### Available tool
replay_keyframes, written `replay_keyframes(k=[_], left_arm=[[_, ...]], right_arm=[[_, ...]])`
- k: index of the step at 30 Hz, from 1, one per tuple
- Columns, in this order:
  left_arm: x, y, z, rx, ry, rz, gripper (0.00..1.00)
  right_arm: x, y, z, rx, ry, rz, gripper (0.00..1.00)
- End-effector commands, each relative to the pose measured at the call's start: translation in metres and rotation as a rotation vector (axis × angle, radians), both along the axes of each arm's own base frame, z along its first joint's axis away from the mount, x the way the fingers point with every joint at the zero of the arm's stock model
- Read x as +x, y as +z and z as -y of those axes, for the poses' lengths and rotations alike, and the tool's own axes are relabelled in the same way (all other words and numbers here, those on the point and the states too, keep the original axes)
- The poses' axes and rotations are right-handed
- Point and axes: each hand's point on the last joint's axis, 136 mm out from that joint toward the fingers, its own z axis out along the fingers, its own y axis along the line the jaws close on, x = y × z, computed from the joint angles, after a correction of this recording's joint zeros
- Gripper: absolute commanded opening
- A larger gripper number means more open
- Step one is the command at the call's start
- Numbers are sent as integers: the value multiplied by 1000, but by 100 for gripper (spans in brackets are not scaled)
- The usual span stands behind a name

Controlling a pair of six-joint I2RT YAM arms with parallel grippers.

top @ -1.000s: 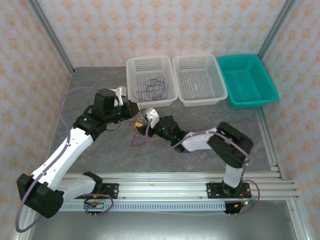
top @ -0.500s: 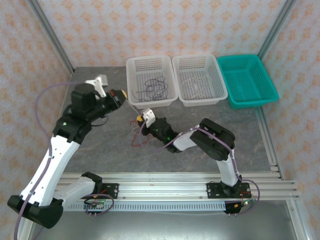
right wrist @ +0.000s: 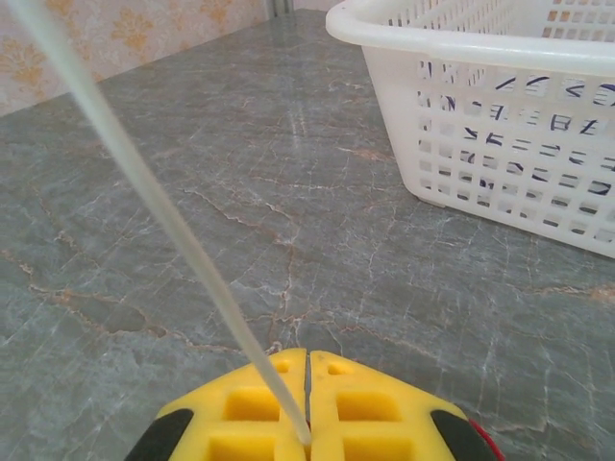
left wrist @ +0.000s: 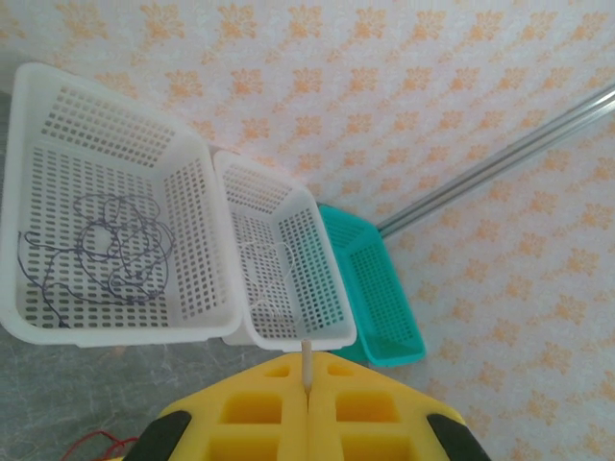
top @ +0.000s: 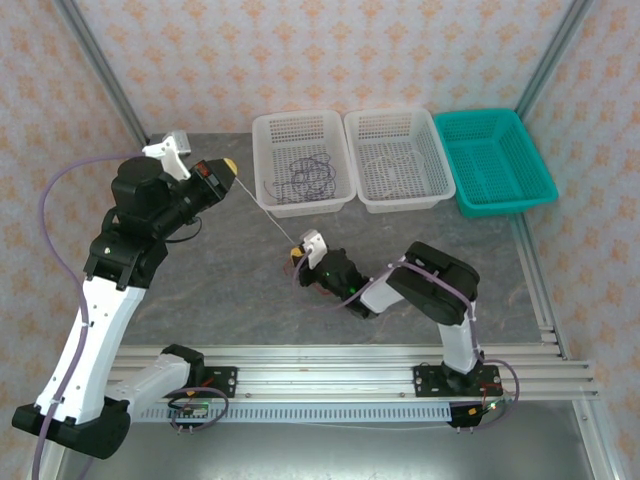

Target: Untangle the cables

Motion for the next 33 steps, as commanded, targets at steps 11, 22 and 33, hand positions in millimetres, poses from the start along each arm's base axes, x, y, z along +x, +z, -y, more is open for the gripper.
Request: replay_keyframes(k=[11,22,33], left_arm=[[-42,41,-98,151,432,97,0],[-77,44,-140,205,645,140,0],[-59,20,-134,225,613,73,0]], right_arm=[[1,-48,47,-27,-115,-181,6],[11,-60,119,-69,-365,-226,23],[1,-24,159,-13,-473,-169,10]])
